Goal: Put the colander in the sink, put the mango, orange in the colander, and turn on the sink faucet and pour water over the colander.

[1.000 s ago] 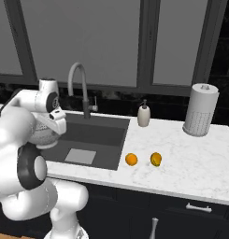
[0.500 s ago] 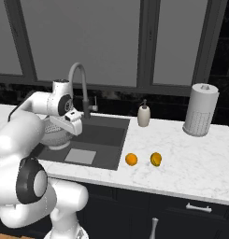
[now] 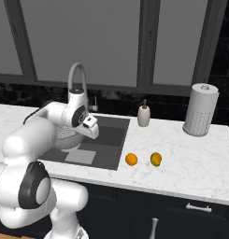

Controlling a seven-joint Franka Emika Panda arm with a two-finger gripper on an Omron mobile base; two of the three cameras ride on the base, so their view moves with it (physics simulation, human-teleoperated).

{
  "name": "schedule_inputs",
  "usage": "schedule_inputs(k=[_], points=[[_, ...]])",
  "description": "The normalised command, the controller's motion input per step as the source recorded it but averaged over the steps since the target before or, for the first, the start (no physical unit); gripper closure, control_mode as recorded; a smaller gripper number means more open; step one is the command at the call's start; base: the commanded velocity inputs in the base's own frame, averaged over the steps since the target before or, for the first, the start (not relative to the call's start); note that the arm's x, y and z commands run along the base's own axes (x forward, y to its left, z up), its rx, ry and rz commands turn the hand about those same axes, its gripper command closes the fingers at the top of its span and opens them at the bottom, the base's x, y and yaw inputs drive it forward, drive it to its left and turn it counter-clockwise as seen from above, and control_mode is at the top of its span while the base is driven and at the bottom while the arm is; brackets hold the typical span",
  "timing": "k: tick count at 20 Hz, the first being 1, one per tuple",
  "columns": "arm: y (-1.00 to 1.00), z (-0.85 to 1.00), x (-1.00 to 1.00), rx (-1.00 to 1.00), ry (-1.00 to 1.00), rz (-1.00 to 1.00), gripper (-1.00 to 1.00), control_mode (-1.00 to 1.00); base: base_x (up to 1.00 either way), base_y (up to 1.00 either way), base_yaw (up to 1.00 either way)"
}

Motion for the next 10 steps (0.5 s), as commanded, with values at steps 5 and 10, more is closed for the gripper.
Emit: schedule_inputs(k=[5,10], points=[[-0.13,-0.14,0.32,0.01,-0.01,0.09,1.0,-1.0,0.0,0.0,0.0],[0.0,-0.16,0.27,0.0,-0.07,0.05,1.0,-1.0,0.0,0.0,0.0]])
